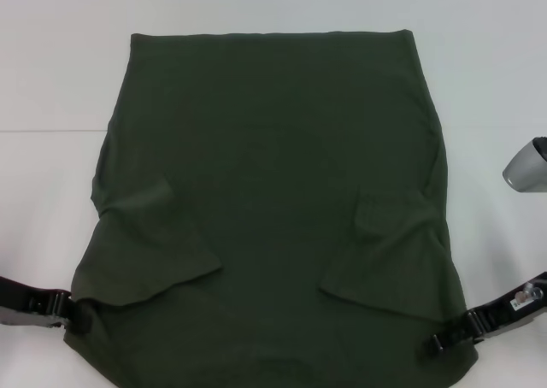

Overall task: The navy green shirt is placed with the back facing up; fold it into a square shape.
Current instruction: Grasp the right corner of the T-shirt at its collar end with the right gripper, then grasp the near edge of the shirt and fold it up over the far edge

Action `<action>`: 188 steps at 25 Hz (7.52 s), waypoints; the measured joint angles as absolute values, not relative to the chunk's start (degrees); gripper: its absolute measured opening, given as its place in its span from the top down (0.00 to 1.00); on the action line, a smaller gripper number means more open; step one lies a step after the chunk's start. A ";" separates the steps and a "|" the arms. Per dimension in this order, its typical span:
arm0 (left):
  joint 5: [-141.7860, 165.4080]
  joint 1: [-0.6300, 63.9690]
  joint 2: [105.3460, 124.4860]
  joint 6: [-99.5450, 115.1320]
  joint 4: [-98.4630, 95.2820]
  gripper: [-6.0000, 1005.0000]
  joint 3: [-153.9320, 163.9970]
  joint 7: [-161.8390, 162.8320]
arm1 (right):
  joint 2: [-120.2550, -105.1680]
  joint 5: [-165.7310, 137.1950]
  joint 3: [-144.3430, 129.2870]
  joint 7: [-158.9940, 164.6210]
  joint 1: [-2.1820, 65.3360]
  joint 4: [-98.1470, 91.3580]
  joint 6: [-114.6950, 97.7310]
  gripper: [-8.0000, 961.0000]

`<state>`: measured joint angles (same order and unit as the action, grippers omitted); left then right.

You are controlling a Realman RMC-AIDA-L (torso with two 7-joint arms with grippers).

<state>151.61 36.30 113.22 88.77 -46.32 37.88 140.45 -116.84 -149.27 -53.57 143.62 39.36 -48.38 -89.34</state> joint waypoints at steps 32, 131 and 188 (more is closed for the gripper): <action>151.07 36.30 113.20 88.86 -46.31 0.95 37.70 140.21 | -116.33 -146.28 -53.44 143.11 40.52 -45.04 -88.68 0.45; 131.10 35.01 114.57 79.75 -38.30 0.95 18.35 129.52 | -117.50 -124.58 -26.77 116.49 37.11 -34.52 -65.03 0.93; 108.15 38.90 123.40 49.30 -30.96 0.95 19.60 100.27 | -120.06 -109.53 -30.50 101.28 42.29 -25.08 -40.24 0.93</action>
<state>108.15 38.90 123.40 49.30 -30.96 19.60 100.27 -120.06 -109.53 -30.50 101.28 42.29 -25.08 -40.24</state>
